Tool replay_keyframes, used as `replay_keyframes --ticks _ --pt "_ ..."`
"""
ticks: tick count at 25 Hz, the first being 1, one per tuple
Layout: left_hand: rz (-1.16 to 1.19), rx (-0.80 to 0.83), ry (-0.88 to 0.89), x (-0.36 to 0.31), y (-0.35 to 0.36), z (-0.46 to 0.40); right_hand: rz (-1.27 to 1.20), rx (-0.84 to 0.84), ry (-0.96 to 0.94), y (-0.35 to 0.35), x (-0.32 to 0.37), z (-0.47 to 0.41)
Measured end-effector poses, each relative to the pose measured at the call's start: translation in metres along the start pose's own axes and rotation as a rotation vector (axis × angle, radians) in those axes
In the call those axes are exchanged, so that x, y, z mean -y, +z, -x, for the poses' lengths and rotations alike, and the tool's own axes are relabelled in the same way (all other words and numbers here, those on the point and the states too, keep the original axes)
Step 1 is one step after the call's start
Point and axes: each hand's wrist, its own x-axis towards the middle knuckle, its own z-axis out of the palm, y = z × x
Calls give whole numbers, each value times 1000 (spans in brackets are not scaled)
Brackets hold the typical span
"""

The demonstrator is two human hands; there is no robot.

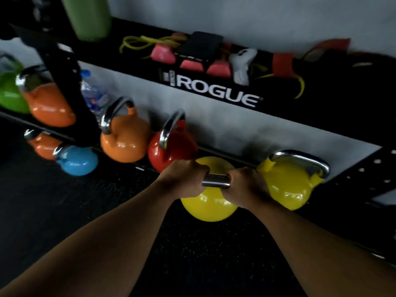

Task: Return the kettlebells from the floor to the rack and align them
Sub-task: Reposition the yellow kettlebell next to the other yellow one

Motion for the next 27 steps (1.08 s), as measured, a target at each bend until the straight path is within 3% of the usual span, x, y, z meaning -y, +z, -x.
replay_keyframes --ticks 6,12,21,27 --pt "-67 -12 119 6 15 -97 -64 -85 195 12 -46 -49" --pt "37 -34 136 17 55 -143 -136 -90 322 43 -75 -83" --pt "164 -61 47 8 60 -201 -150 -108 377 47 -115 -126" --pt "198 -60 76 6 59 -212 -170 -112 358 54 -127 -130"
